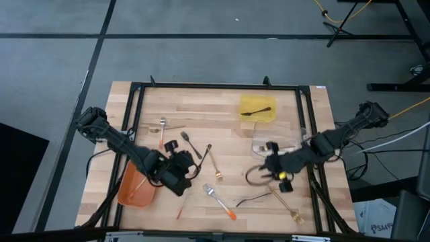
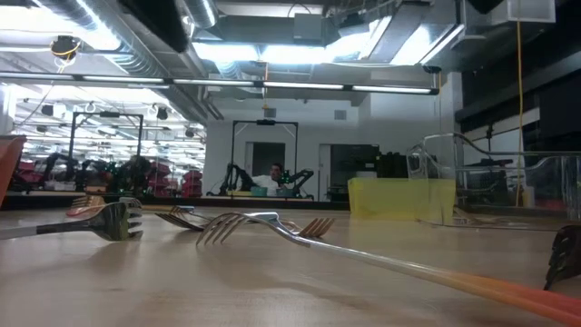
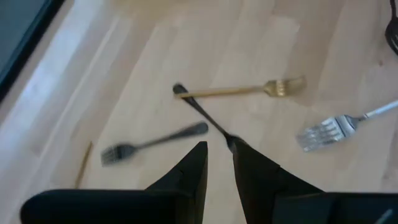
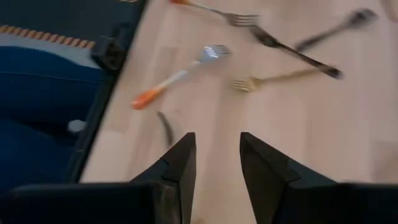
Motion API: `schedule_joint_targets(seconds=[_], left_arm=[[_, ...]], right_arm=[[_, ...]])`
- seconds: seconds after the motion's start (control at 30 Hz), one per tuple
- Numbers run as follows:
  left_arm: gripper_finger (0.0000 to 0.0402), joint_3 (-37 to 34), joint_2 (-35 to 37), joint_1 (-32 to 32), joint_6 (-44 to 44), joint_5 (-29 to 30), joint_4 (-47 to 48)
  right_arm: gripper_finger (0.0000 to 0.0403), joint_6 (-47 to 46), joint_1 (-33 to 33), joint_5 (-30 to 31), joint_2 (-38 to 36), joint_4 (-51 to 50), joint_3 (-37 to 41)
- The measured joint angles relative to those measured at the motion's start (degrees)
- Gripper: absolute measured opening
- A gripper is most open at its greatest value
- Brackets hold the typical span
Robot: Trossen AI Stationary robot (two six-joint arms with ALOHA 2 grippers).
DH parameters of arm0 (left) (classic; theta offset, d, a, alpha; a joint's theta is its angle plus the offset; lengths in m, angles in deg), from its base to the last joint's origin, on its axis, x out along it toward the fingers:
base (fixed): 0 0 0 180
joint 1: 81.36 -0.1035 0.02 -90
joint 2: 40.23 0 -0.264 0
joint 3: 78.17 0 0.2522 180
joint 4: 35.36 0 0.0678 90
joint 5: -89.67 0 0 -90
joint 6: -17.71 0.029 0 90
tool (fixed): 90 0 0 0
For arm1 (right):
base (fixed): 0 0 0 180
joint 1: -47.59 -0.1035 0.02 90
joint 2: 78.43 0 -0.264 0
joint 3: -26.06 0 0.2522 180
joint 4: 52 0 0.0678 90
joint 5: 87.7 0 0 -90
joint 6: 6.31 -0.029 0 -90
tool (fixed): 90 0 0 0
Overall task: Sort silverware by color (type)
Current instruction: Put the black fork into the yellow bin
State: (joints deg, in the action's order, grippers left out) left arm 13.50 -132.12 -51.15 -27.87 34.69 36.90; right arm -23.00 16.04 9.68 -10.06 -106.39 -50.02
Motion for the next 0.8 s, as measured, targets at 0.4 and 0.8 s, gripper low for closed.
schedule_joint_targets(seconds=[0.4,0.8], left_arm=[[0.0071,0.0,0.0,-6.7,11.7,-0.1,-2.7],[0.0071,0.0,0.0,-8.4,11.7,-0.2,-2.7]], right_arm=[[0.0115,0.0,-10.3,0.0,12.7,2.1,0.1],[0.0115,0.0,-10.4,-0.1,24.4,1.5,0.1]])
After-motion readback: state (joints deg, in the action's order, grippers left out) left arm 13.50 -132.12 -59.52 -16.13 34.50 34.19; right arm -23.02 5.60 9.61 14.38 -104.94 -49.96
